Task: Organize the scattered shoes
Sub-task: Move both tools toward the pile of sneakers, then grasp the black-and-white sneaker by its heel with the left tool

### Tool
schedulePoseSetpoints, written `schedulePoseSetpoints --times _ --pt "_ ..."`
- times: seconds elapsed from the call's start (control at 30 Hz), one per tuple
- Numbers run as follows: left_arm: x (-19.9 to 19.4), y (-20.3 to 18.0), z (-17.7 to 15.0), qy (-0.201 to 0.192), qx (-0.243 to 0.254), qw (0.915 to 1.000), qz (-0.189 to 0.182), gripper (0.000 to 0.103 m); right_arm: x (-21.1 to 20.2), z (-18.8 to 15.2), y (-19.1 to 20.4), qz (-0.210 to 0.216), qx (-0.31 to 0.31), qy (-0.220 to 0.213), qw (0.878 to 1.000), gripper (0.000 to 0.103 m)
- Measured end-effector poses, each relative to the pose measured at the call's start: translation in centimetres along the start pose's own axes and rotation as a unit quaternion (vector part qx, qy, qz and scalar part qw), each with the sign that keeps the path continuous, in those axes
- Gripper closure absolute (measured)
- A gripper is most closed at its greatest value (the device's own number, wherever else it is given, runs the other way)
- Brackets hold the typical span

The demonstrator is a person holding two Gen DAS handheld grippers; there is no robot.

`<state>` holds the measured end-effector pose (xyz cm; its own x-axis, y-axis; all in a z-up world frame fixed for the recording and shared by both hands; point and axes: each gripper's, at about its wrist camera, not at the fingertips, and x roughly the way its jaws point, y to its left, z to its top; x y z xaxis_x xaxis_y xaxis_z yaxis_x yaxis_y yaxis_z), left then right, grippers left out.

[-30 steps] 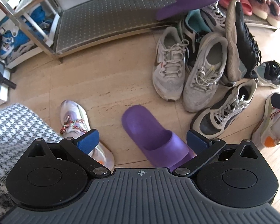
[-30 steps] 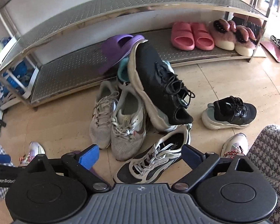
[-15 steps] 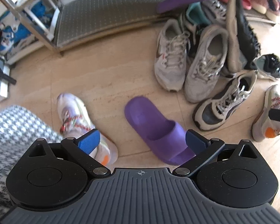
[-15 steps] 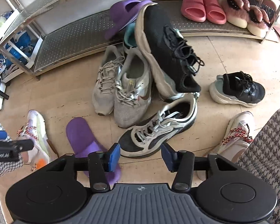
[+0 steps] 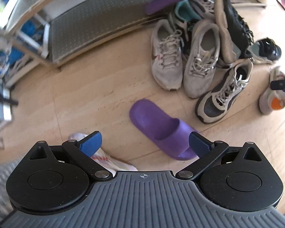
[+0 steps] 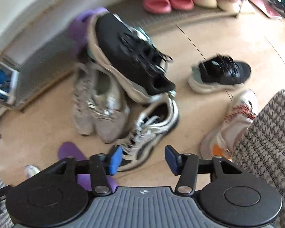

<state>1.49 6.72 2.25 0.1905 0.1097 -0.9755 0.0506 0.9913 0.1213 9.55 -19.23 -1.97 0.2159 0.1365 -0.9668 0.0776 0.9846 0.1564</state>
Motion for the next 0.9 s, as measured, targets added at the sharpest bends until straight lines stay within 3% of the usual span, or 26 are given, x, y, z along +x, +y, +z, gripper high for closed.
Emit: schedulePoseSetpoints --times 0.17,0.3,0.37,0.43,0.47,0.6,0.67,0.73,0.8,0.9 --pt "1.4 0.4 3.9 -0.017 0.076 0.9969 0.015 0.002 4.1 1.9 -0.2 -0.033 0.005 0.017 0.999 0.067" --pt "2.9 1.1 5.1 -0.009 0.068 0.9976 0.007 0.003 6.9 2.0 0.3 -0.027 0.018 0.032 0.999 0.067" --pt "3.6 1.4 5.5 -0.003 0.059 0.9982 0.001 0.005 8.1 1.9 0.6 -0.023 0.023 0.037 0.999 0.061" --pt "4.4 1.8 6.0 0.003 0.051 0.9987 -0.005 0.005 9.4 1.9 0.9 -0.019 0.029 0.043 0.998 0.045" --pt "4.8 2.0 6.2 0.006 0.046 0.9989 -0.008 0.005 10.0 1.9 1.1 -0.018 0.031 0.046 0.998 0.043" --pt "6.3 2.7 7.1 0.018 0.029 0.9992 -0.019 0.003 11.7 3.6 1.8 -0.032 0.006 0.035 0.999 0.047" --pt "6.5 3.3 7.5 0.025 0.026 0.9989 -0.028 0.003 13.7 4.3 2.3 -0.04 -0.011 0.059 0.997 0.052" --pt "6.6 3.9 7.5 0.033 0.024 0.9986 -0.033 0.003 15.7 4.9 2.7 -0.047 -0.026 0.083 0.995 0.063" --pt "7.0 4.1 7.6 0.038 0.021 0.9986 -0.031 0.003 17.6 5.0 3.0 -0.057 -0.024 0.094 0.994 0.062" --pt "7.6 4.3 7.5 0.045 0.017 0.9985 -0.024 0.003 19.8 4.8 3.6 -0.071 -0.025 0.102 0.992 0.054"
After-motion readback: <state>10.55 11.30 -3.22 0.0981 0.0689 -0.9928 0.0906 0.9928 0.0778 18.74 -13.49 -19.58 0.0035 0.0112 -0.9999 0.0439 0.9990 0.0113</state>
